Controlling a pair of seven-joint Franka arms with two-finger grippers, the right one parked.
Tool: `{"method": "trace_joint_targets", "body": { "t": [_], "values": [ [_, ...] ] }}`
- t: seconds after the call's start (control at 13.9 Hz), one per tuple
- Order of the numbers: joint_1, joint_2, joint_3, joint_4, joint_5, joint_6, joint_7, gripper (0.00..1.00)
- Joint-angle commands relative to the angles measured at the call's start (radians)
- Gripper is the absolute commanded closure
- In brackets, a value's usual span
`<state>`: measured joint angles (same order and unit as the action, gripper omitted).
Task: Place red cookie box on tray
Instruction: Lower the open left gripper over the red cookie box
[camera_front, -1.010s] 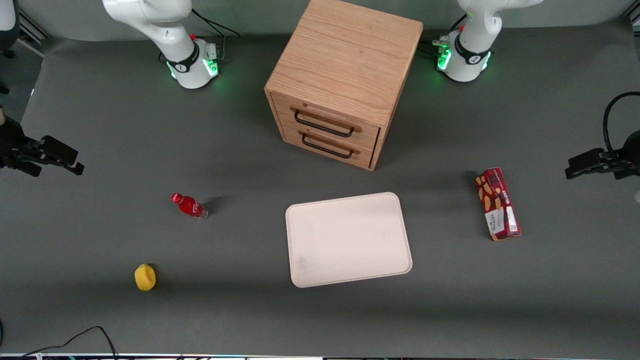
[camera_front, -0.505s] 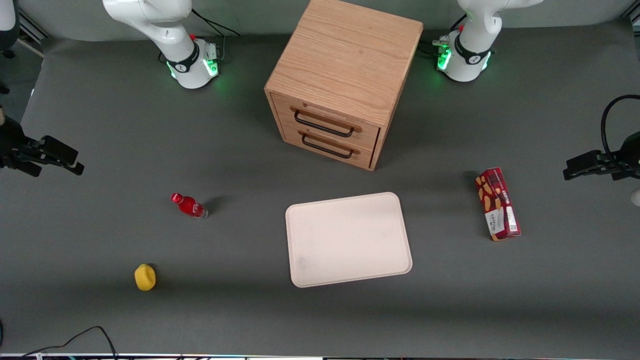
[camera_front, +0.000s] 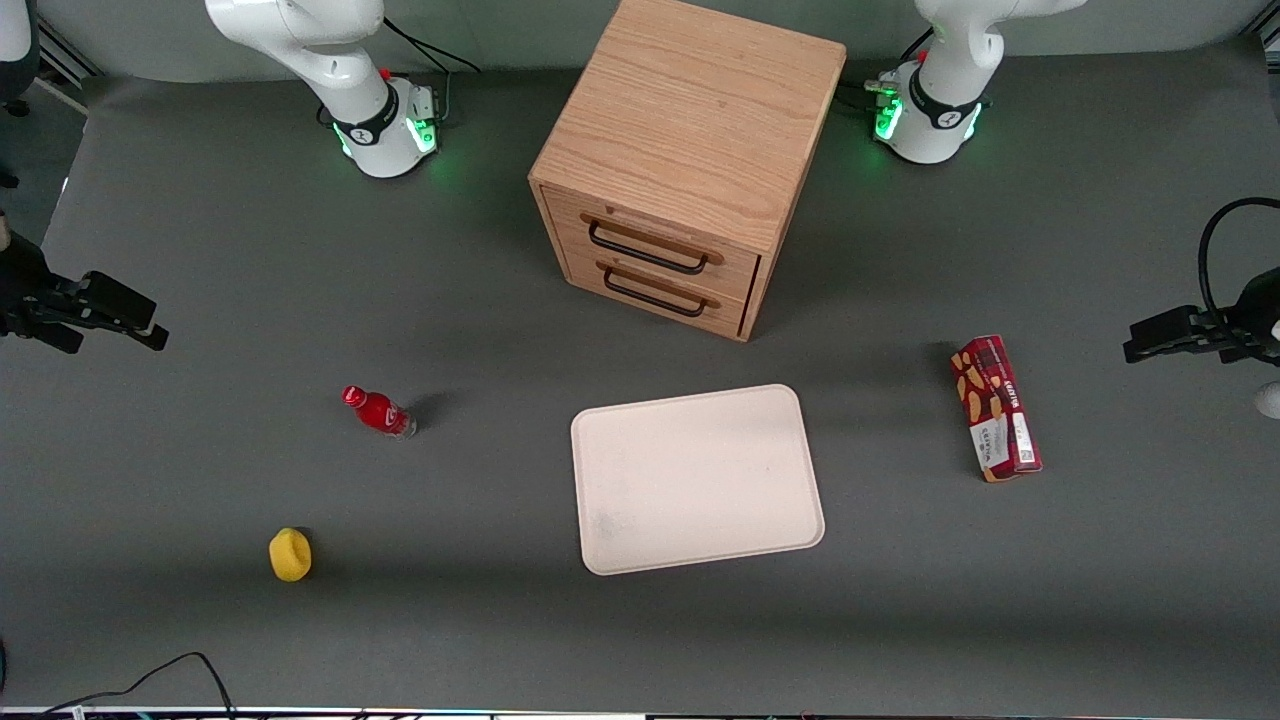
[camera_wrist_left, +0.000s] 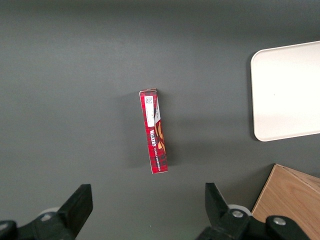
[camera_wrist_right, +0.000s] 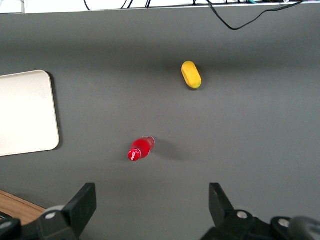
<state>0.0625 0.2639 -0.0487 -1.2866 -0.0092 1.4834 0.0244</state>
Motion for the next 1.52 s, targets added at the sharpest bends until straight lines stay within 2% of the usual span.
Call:
{"method": "trace_joint_targets", "body": {
  "t": [0.0,0.29,0.43,0.79,1.01,1.23,1.44],
  "values": [
    [0.002,-0.006,0.004,-0.016,-0.011,-0.012,0.019,0.00],
    [0.002,-0.006,0.006,-0.055,-0.008,0.001,0.019,0.00],
    [0.003,-0.020,0.006,-0.136,-0.005,0.050,0.019,0.00],
    [0.032,-0.026,0.007,-0.431,-0.005,0.339,0.017,0.00],
    [0.054,-0.003,0.006,-0.496,-0.018,0.386,0.017,0.00],
    [0.056,0.029,0.006,-0.595,-0.020,0.593,0.003,0.00],
    [0.039,0.080,0.006,-0.606,-0.064,0.668,-0.023,0.00]
  ]
}}
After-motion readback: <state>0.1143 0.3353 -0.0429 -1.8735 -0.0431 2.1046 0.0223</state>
